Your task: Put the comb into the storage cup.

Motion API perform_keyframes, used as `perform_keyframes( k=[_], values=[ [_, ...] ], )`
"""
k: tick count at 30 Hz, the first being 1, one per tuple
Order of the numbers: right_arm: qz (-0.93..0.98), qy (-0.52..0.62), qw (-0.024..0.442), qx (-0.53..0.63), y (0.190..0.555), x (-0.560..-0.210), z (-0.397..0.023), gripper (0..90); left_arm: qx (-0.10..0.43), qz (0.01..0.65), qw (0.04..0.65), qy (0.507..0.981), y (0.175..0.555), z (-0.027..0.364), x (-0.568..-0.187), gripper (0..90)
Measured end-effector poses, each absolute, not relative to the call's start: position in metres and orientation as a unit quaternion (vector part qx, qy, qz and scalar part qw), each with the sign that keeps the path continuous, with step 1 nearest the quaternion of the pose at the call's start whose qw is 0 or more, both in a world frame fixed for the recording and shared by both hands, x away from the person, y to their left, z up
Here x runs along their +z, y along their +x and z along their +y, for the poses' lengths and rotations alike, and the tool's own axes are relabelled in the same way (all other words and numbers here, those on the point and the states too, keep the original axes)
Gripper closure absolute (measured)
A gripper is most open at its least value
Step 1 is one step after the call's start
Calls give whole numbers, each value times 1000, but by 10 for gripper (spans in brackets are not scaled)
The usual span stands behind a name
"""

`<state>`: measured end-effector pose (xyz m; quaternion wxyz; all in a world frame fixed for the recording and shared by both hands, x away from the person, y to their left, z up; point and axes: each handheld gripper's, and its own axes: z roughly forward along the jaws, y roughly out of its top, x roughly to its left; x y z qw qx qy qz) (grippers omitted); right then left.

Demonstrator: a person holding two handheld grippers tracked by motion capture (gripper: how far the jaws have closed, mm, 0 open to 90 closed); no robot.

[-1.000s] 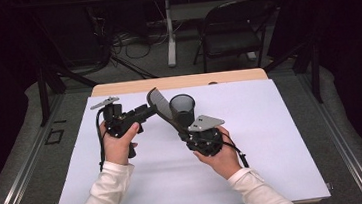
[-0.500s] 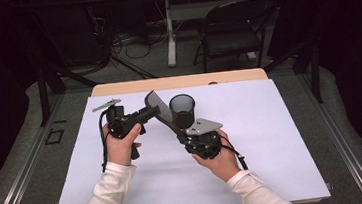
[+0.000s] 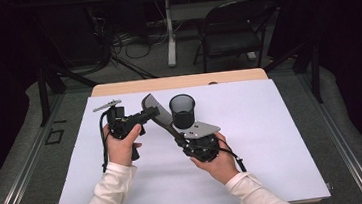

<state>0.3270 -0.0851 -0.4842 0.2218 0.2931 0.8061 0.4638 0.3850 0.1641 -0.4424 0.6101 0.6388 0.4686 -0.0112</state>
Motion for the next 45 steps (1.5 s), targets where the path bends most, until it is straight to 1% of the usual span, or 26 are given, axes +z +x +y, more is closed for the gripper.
perform_keyframes(
  k=[12,29,34,45],
  values=[
    [807,291,222,464,326,-485,-84,730,-11,470,612,636,384,165,-442,722],
    [808,287,220,465,325,-486,-83,730,-35,477,619,623,387,168,-445,769],
    [808,288,220,464,325,-486,-83,730,-43,478,620,620,387,168,-446,798],
    [810,288,219,462,326,-488,-82,730,-63,484,623,611,390,170,-450,814]
  ],
)
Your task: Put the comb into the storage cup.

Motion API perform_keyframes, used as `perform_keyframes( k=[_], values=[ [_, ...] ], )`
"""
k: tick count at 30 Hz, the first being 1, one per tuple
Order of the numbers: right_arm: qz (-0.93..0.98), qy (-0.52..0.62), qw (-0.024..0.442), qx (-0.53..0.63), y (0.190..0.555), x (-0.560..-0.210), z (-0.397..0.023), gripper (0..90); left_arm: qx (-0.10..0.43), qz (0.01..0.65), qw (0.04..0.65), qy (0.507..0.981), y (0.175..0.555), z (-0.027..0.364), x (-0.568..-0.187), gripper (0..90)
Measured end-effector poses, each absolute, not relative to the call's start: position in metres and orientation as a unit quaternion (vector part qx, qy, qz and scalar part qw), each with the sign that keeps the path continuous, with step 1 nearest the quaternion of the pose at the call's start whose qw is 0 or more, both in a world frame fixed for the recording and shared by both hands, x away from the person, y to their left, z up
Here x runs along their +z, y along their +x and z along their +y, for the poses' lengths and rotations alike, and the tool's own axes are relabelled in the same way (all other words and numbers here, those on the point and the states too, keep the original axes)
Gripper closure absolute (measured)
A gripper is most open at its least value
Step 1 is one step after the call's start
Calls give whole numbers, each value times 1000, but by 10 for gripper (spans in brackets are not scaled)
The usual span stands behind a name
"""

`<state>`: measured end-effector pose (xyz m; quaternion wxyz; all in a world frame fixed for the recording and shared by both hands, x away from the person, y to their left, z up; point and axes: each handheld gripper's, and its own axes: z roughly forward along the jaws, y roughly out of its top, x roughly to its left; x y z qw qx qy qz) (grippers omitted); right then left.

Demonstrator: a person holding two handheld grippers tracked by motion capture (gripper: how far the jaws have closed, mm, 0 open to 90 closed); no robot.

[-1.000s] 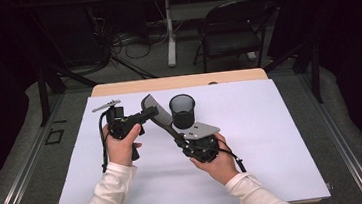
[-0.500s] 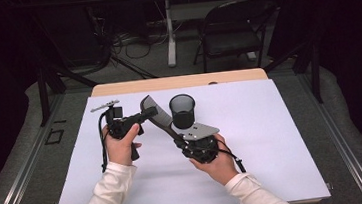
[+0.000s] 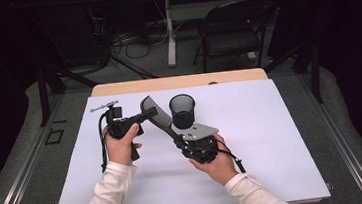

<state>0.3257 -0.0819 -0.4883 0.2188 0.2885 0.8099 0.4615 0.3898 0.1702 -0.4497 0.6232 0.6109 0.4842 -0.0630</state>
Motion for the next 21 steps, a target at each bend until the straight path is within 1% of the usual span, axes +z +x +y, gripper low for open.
perform_keyframes(
  k=[7,13,21],
  values=[
    [810,289,219,461,326,-489,-82,729,-69,485,626,607,390,170,-450,824],
    [811,288,220,460,326,-489,-81,729,-85,486,632,597,390,171,-451,835],
    [811,288,221,459,326,-490,-81,728,-88,487,634,594,389,170,-451,839]
  ],
)
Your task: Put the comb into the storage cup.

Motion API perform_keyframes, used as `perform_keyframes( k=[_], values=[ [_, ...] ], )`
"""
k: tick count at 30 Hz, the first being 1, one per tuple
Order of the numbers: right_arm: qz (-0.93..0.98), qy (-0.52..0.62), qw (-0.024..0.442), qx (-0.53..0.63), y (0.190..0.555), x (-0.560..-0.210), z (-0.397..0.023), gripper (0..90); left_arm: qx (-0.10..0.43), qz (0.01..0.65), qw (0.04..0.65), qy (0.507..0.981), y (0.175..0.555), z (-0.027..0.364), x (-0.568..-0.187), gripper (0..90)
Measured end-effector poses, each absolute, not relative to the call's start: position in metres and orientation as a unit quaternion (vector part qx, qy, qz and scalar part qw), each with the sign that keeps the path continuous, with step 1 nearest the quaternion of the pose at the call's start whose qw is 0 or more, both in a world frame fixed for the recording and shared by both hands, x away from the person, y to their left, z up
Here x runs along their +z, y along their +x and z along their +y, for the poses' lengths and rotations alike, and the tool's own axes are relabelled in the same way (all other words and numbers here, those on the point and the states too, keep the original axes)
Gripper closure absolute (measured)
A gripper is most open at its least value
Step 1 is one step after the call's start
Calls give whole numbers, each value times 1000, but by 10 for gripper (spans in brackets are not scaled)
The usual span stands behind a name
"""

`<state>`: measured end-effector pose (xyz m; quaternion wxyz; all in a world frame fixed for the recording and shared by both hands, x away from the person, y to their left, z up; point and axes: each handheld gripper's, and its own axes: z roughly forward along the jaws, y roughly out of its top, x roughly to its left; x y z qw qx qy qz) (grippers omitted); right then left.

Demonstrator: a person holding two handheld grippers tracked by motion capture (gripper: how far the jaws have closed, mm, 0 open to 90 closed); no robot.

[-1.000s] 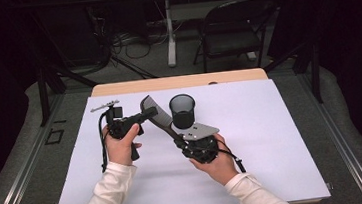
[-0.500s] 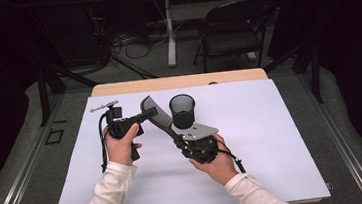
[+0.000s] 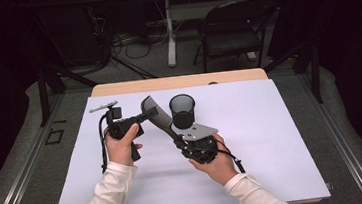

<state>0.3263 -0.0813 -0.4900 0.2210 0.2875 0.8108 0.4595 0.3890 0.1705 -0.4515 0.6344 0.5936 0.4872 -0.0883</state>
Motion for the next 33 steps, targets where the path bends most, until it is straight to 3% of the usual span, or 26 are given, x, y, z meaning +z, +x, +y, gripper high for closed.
perform_keyframes(
  k=[33],
  values=[
    [809,291,217,462,327,-492,-80,724,-95,488,639,587,389,170,-453,842]
  ],
)
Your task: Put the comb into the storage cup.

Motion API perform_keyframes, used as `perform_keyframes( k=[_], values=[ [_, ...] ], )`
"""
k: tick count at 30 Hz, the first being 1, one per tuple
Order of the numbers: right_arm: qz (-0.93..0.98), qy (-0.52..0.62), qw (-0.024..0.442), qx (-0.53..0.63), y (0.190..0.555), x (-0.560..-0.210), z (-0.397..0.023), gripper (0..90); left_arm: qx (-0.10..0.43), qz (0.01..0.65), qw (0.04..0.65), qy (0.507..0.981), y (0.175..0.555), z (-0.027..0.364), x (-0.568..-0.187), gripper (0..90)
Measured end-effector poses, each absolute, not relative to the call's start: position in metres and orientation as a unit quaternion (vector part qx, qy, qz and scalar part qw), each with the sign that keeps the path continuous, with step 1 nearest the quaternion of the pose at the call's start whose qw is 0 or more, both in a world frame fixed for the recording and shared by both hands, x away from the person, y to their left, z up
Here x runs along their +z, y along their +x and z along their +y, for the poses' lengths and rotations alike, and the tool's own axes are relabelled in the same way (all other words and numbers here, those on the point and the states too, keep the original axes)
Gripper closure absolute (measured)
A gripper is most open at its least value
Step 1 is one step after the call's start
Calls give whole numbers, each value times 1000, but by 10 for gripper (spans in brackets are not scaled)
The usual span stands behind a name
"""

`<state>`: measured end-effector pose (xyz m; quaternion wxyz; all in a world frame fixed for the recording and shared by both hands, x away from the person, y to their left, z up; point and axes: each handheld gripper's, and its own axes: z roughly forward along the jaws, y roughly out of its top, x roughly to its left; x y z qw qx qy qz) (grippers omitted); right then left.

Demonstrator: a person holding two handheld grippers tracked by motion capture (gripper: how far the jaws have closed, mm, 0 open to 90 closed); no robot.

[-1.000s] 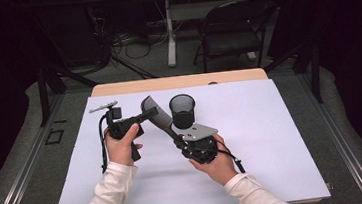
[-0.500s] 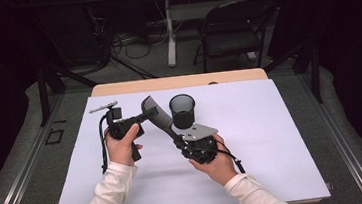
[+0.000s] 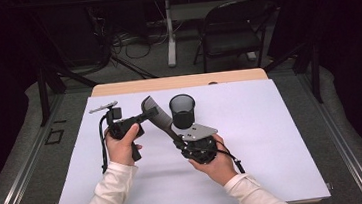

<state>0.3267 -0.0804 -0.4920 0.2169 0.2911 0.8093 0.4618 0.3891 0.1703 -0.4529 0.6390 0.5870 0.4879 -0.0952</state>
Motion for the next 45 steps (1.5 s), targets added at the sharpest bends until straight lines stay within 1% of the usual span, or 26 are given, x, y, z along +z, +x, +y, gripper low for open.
perform_keyframes(
  k=[9,21,37,40,45],
  values=[
    [809,293,216,461,327,-492,-81,714,-99,488,640,585,389,170,-454,841],
    [809,297,213,460,329,-494,-81,656,-99,491,641,582,391,170,-456,842],
    [801,304,213,469,330,-492,-83,501,-94,499,646,570,393,175,-458,842],
    [798,303,213,474,330,-492,-83,457,-88,500,647,568,393,177,-458,841],
    [797,305,208,478,330,-491,-83,413,-76,505,644,569,394,181,-458,841]
  ],
)
